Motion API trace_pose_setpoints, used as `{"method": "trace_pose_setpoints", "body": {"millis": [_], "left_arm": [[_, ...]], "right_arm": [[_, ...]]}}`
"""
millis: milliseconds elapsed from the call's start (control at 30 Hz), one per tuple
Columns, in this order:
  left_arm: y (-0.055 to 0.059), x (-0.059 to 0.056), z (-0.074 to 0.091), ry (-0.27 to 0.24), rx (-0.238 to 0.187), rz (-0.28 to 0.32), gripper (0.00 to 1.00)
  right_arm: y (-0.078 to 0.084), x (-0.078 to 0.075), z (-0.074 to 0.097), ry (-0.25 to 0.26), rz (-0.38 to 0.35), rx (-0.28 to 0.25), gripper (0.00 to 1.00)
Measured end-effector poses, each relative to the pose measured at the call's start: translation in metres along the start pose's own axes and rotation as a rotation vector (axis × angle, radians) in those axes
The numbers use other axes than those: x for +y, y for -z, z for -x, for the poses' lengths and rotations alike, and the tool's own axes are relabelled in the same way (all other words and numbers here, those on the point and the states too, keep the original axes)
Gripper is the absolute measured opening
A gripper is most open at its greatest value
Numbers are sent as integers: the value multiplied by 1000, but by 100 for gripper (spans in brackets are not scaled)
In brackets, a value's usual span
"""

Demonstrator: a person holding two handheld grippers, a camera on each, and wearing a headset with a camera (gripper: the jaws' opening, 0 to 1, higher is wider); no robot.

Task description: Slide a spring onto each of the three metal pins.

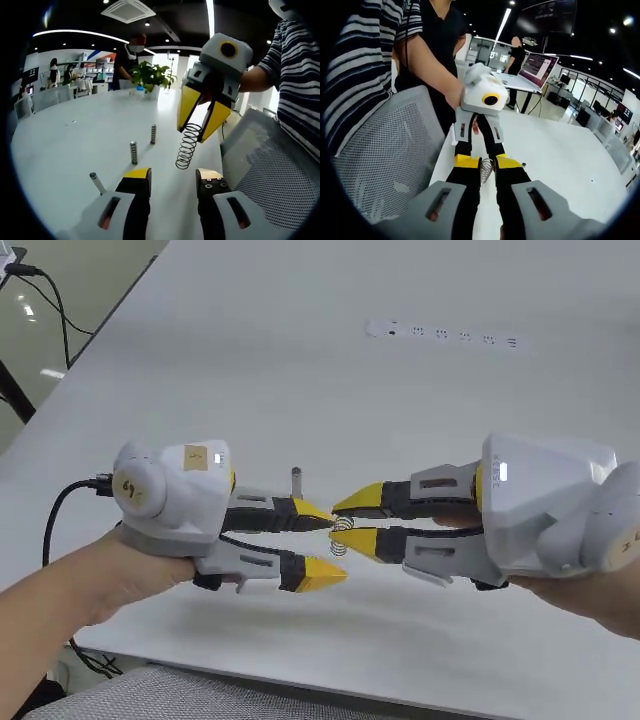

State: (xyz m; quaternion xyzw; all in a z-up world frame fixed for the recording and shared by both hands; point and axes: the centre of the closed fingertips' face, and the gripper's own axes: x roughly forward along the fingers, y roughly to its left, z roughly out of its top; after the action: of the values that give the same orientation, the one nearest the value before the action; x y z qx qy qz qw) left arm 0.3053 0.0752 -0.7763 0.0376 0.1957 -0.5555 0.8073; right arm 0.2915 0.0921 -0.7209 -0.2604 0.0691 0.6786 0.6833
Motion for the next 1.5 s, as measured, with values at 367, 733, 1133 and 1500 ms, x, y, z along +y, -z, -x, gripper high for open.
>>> {"method": "trace_pose_setpoints", "body": {"millis": [367,733,1133,1500], "left_arm": [[5,23,24,-109,-20,23,44],[18,45,54,-248,-47,61,71],[23,56,74,-327,-66,86,94],[27,58,85,-357,-66,105,97]], "right_arm": [[3,-3,1,15,-5,5,12],[6,-7,-1,41,-11,13,12],[10,-5,-10,46,37,46,12],[14,-17,-19,56,35,53,12]]}}
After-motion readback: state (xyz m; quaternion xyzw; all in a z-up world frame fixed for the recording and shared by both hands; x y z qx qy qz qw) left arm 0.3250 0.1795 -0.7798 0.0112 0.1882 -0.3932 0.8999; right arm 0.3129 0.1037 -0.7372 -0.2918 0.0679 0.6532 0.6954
